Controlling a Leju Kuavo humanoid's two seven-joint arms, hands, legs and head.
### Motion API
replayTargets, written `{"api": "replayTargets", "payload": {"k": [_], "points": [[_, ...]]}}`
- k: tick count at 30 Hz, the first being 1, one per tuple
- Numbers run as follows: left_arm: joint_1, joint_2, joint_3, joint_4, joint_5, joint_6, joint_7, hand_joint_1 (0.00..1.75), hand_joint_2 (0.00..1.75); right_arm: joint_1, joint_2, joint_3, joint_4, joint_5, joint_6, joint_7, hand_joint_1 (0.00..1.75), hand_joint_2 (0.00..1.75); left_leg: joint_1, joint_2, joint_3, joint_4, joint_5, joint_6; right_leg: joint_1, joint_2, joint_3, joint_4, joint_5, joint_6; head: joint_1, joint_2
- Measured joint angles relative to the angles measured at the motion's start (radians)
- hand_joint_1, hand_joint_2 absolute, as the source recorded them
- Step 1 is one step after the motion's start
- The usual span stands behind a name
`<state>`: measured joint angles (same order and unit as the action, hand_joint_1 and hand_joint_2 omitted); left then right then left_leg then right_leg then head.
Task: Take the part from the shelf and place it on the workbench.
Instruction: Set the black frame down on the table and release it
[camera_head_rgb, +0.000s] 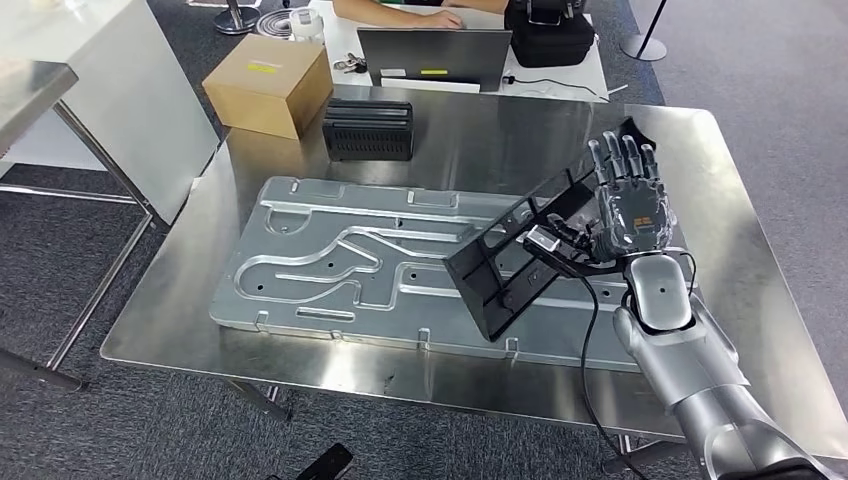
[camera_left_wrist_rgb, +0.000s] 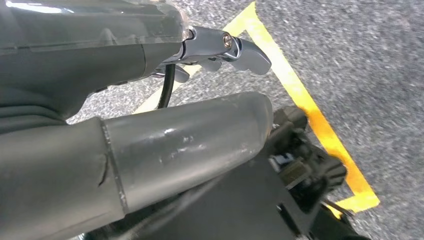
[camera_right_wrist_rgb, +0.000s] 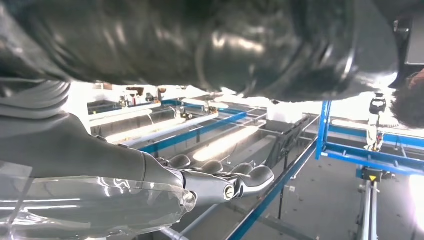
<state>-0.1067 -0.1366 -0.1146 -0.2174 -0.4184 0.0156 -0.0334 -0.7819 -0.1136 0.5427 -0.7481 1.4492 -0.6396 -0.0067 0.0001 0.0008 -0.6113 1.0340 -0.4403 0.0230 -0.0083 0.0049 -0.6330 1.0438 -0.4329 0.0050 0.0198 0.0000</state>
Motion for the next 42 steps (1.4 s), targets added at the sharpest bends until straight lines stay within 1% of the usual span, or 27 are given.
{"api": "replayTargets", "payload": {"k": [2,3,6,7,8,9,11,12,13,16,18,19,21,22,23,24,26,27,29,32,33,34,36,37,38,39,42], "points": [[0.001,0.0,0.001,0.0,-0.003,0.0,0.0,0.0,0.0,-0.005,-0.005,-0.003,0.003,-0.008,0.005,-0.006,0.0,0.0,0.005,0.002,0.006,-0.014,0.009,0.009,-0.001,0.0,-0.004,0.012,-0.011,0.011,0.001,0.0],[0.001,-0.001,0.001,0.001,-0.005,0.0,0.0,0.0,0.0,-0.008,-0.008,-0.005,0.004,-0.01,0.008,-0.011,0.0,0.0,0.007,0.003,0.009,-0.021,0.014,0.015,-0.001,-0.001,-0.017,0.042,-0.032,0.016,0.001,0.0],[0.002,-0.002,0.001,0.001,-0.009,0.0,0.0,0.0,0.0,-0.006,-0.013,-0.006,0.012,-0.014,0.013,-0.019,0.0,0.0,0.008,0.004,0.011,-0.026,0.018,0.024,-0.005,-0.001,-0.097,0.214,-0.116,0.027,0.002,0.0],[0.003,-0.002,0.001,0.001,-0.009,-0.001,0.001,0.0,0.0,-0.001,-0.013,-0.006,0.015,-0.014,0.014,-0.019,0.0,0.0,0.008,0.004,0.011,-0.025,0.018,0.023,-0.006,-0.002,-0.116,0.252,-0.124,0.03,0.002,0.0],[0.005,-0.002,0.001,0.001,-0.009,-0.001,0.001,0.0,0.0,0.002,-0.013,-0.006,0.018,-0.014,0.014,-0.02,0.0,0.0,0.008,0.004,0.01,-0.024,0.017,0.023,-0.008,-0.002,-0.119,0.258,-0.115,0.031,0.002,0.0],[0.005,-0.002,0.001,0.001,-0.009,-0.001,0.002,0.0,0.0,0.003,-0.013,-0.006,0.021,-0.013,0.016,-0.021,0.0,0.0,0.008,0.003,0.01,-0.022,0.016,0.021,-0.011,-0.003,-0.101,0.222,-0.088,0.032,0.002,0.0],[0.005,-0.002,0.001,0.001,-0.01,-0.002,0.002,0.0,0.0,0.001,-0.013,-0.006,0.025,-0.009,0.023,-0.025,0.0,0.0,0.007,0.003,0.01,-0.014,0.01,0.014,-0.013,-0.004,-0.033,0.089,-0.028,0.031,0.002,0.0],[0.005,-0.002,0.001,0.001,-0.011,-0.003,0.002,0.0,0.0,0.0,-0.013,-0.006,0.026,-0.007,0.026,-0.027,0.0,0.0,0.006,0.003,0.008,-0.01,0.008,0.009,-0.011,-0.004,-0.006,0.036,-0.011,0.026,0.002,0.0],[0.004,-0.002,0.001,0.001,-0.011,-0.004,0.002,0.0,0.0,0.0,-0.013,-0.006,0.029,-0.006,0.027,-0.029,0.0,0.0,0.004,0.002,0.007,-0.008,0.006,0.004,-0.009,-0.004,0.008,0.007,-0.006,0.022,0.001,0.0],[0.004,-0.002,0.001,0.001,-0.012,-0.007,0.002,0.0,0.0,0.004,-0.011,-0.006,0.037,-0.006,0.025,-0.03,0.0,0.0,0.004,0.002,0.005,-0.006,0.005,-0.011,-0.007,-0.003,0.01,-0.004,-0.004,0.004,0.0,0.0],[0.004,-0.002,0.002,0.001,-0.013,-0.007,0.0,0.0,0.0,0.002,-0.008,-0.006,0.041,-0.01,0.023,-0.03,0.0,0.0,0.005,0.002,-0.01,0.03,-0.023,-0.022,-0.012,-0.004,0.013,-0.01,0.0,-0.01,-0.001,0.0],[0.005,-0.002,0.002,0.001,-0.014,-0.007,-0.001,0.0,0.0,0.002,-0.007,-0.006,0.042,-0.013,0.023,-0.031,0.0,0.0,0.007,0.002,-0.031,0.078,-0.051,-0.027,-0.013,-0.005,0.014,-0.012,0.001,-0.015,-0.001,0.0],[0.007,-0.002,0.003,0.001,-0.015,-0.007,-0.003,0.0,0.0,0.006,-0.006,-0.006,0.043,-0.017,0.023,-0.032,0.0,0.0,0.009,0.002,-0.091,0.209,-0.113,-0.033,-0.011,-0.005,0.013,-0.012,0.001,-0.02,-0.003,0.0],[0.009,-0.002,0.003,0.001,-0.015,-0.006,-0.003,0.0,0.0,0.009,-0.004,-0.006,0.043,-0.018,0.023,-0.032,0.0,0.0,0.009,0.002,-0.114,0.257,-0.127,-0.034,-0.01,-0.005,0.013,-0.012,0.001,-0.021,-0.003,0.0],[0.011,-0.002,0.004,0.001,-0.015,-0.006,-0.004,0.0,0.0,0.012,-0.003,-0.006,0.043,-0.018,0.023,-0.032,0.0,0.0,0.01,0.002,-0.122,0.273,-0.122,-0.034,-0.009,-0.005,0.013,-0.012,0.001,-0.021,-0.003,0.0],[0.012,-0.002,0.005,0.001,-0.015,-0.005,-0.004,0.0,0.0,0.014,-0.002,-0.006,0.043,-0.018,0.023,-0.032,0.0,0.0,0.01,0.002,-0.11,0.248,-0.099,-0.032,-0.008,-0.004,0.014,-0.011,0.0,-0.021,-0.003,0.0],[0.012,-0.002,0.008,0.002,-0.015,-0.004,-0.004,0.0,0.0,0.015,0.0,-0.006,0.043,-0.018,0.023,-0.032,0.0,0.0,0.009,0.001,-0.046,0.116,-0.034,-0.023,-0.007,-0.003,0.015,-0.01,0.0,-0.019,-0.003,0.0],[0.011,-0.002,0.009,0.002,-0.015,-0.004,-0.005,0.0,0.0,0.015,0.0,-0.006,0.043,-0.018,0.023,-0.032,0.0,0.0,0.007,0.001,-0.015,0.053,-0.012,-0.018,-0.005,-0.003,0.015,-0.009,0.0,-0.016,-0.002,0.0],[0.011,-0.002,0.01,0.002,-0.015,-0.004,-0.006,0.0,0.0,0.015,0.001,-0.005,0.043,-0.018,0.023,-0.032,0.0,0.0,0.002,0.0,0.012,-0.005,0.002,-0.01,-0.003,-0.002,0.013,-0.008,0.003,-0.007,-0.002,0.0],[0.011,-0.002,0.011,0.002,-0.015,-0.004,-0.006,0.0,0.0,0.016,0.001,-0.005,0.043,-0.019,0.023,-0.032,0.0,0.0,0.004,0.001,0.012,-0.018,0.016,0.006,-0.004,-0.002,0.009,-0.007,0.0,0.011,-0.001,0.0],[0.009,-0.003,0.011,0.002,-0.016,-0.004,-0.006,0.0,0.0,0.015,0.001,-0.005,0.043,-0.019,0.023,-0.032,0.0,0.0,0.006,0.002,0.011,-0.024,0.023,0.013,-0.005,-0.002,0.002,0.011,-0.02,0.015,-0.001,0.0],[0.008,-0.003,0.011,0.002,-0.016,-0.004,-0.006,0.0,0.0,0.014,0.001,-0.005,0.044,-0.02,0.023,-0.032,0.0,0.0,0.008,0.004,0.008,-0.029,0.03,0.019,-0.005,-0.003,-0.012,0.049,-0.052,0.018,0.0,0.0],[0.005,-0.004,0.012,0.002,-0.017,-0.005,-0.006,0.0,0.0,0.015,0.001,-0.005,0.048,-0.02,0.024,-0.032,0.0,0.0,0.007,0.004,-0.003,-0.029,0.037,0.026,-0.007,-0.003,-0.056,0.172,-0.13,0.024,0.0,0.0],[0.005,-0.004,0.012,0.002,-0.018,-0.005,-0.006,0.0,0.0,0.016,0.001,-0.005,0.05,-0.02,0.024,-0.032,0.0,0.0,0.006,0.004,-0.009,-0.027,0.04,0.026,-0.007,-0.004,-0.073,0.226,-0.154,0.027,0.0,0.0],[0.005,-0.004,0.013,0.002,-0.018,-0.005,-0.006,0.0,0.0,0.017,0.001,-0.005,0.052,-0.02,0.024,-0.032,0.0,0.0,0.006,0.004,-0.016,-0.024,0.043,0.026,-0.008,-0.004,-0.078,0.253,-0.158,0.03,0.0,0.0],[0.005,-0.004,0.013,0.002,-0.018,-0.006,-0.006,0.0,0.0,0.018,0.001,-0.005,0.053,-0.02,0.025,-0.032,0.0,0.0,0.007,0.004,-0.023,-0.02,0.046,0.024,-0.01,-0.004,-0.063,0.241,-0.145,0.031,0.0,0.0],[0.003,-0.005,0.013,0.002,-0.018,-0.008,-0.006,0.0,0.0,0.011,0.002,-0.005,0.054,-0.02,0.026,-0.032,0.0,0.0,0.007,0.003,-0.042,-0.007,0.055,0.014,-0.013,-0.004,0.05,0.063,-0.08,0.03,-0.001,0.0]]}}
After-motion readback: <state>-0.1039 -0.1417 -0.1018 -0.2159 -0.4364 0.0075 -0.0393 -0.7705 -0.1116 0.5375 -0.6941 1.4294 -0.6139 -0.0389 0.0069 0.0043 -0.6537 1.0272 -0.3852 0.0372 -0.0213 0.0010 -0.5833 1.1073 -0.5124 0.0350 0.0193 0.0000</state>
